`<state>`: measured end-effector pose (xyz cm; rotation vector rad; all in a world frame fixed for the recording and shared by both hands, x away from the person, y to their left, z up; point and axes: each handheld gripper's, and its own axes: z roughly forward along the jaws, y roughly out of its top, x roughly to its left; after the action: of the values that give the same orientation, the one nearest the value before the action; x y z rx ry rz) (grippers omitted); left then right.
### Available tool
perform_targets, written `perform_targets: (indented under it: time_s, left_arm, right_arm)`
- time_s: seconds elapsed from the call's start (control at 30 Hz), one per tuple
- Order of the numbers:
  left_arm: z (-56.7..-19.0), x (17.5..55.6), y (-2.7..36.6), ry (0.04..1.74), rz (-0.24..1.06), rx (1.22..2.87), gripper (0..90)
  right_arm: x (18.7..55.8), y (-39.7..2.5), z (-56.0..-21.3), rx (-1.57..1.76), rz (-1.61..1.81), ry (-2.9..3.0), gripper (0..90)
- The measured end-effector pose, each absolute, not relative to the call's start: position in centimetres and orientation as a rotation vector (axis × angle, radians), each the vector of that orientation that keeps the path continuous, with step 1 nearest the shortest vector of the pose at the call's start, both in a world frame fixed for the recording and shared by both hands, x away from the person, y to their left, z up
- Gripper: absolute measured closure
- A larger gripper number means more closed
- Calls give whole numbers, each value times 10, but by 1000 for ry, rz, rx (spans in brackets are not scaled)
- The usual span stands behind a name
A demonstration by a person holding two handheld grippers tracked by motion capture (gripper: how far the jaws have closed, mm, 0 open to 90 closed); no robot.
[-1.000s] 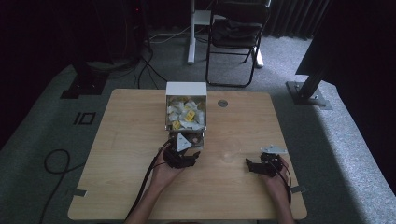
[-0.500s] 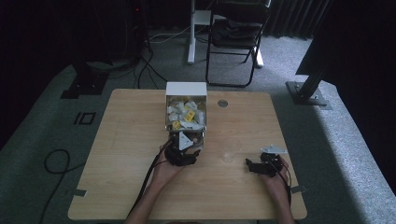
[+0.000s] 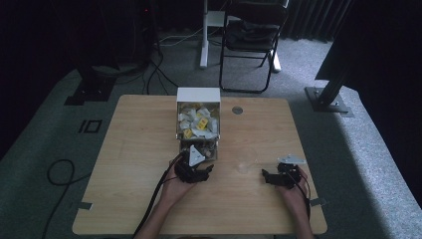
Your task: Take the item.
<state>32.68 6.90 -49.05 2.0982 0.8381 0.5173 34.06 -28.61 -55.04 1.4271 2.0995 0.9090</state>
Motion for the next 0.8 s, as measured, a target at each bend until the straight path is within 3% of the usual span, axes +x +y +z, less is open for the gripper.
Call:
perform_targets:
  time_s: [0.33,0.8]
  left_arm:
    - [-489,316,69,819,504,2093,435]
    - [-467,312,89,848,610,1997,450]
  right_arm:
    - [341,-286,-550,1428,909,2099,134]
    - [341,-286,-550,1428,909,2099,134]
